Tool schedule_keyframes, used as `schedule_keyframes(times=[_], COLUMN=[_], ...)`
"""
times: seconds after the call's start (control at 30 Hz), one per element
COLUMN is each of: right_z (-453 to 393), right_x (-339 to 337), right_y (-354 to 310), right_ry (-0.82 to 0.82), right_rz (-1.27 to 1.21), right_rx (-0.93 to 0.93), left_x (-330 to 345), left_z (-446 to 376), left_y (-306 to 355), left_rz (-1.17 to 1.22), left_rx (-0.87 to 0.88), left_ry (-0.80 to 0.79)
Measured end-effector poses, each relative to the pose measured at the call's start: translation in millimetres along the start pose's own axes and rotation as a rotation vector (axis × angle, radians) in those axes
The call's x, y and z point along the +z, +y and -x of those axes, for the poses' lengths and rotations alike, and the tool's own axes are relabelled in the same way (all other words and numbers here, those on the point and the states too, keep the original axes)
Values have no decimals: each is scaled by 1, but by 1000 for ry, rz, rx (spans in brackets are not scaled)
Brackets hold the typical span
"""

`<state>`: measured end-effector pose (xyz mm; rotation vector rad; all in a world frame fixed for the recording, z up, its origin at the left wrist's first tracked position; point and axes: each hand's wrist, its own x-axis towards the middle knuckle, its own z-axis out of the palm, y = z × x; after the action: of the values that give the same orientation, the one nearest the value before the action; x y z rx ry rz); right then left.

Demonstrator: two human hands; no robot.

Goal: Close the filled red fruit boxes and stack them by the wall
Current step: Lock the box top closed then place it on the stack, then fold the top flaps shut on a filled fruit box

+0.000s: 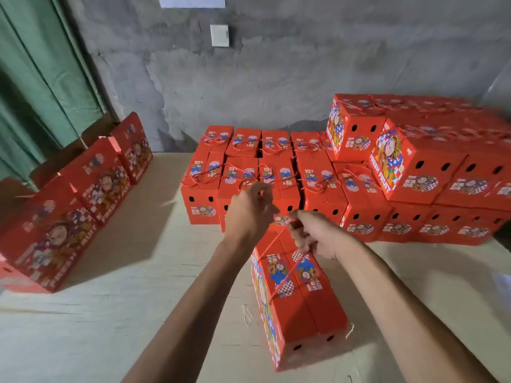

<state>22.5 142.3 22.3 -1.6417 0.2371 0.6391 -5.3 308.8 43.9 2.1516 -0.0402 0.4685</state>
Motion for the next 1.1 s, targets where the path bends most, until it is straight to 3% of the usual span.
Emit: schedule_keyframes(times=[0.23,0.37,0.5,0.6,0.8,0.9,1.1], right_z=[9,8,-9,-32,-98,-141,-186], right_x=[-40,-80,-114,-145,-233,-275,-303], right_y=[-137,-211,-259,-279,-279,-238,-136], right_ry=[251,390,504,580,870,895,970], right_rz=[-5,-67,-70,-11,315,477,952], right_rx=[-376,-485,-560,-594,-639,-542,-566], left_x=[18,47,83,125,221,270,312], left_z=[-24,-55,-96,-129,-187,-192,-211], left_y=[14,51,83,98,102,97,98], left_rz=[206,414,560,540,423,394,310], left_rx=[-70,-160,-179,-208,-281,-291,-252], left_ry=[67,-47,-26,-112,-294,-400,-301])
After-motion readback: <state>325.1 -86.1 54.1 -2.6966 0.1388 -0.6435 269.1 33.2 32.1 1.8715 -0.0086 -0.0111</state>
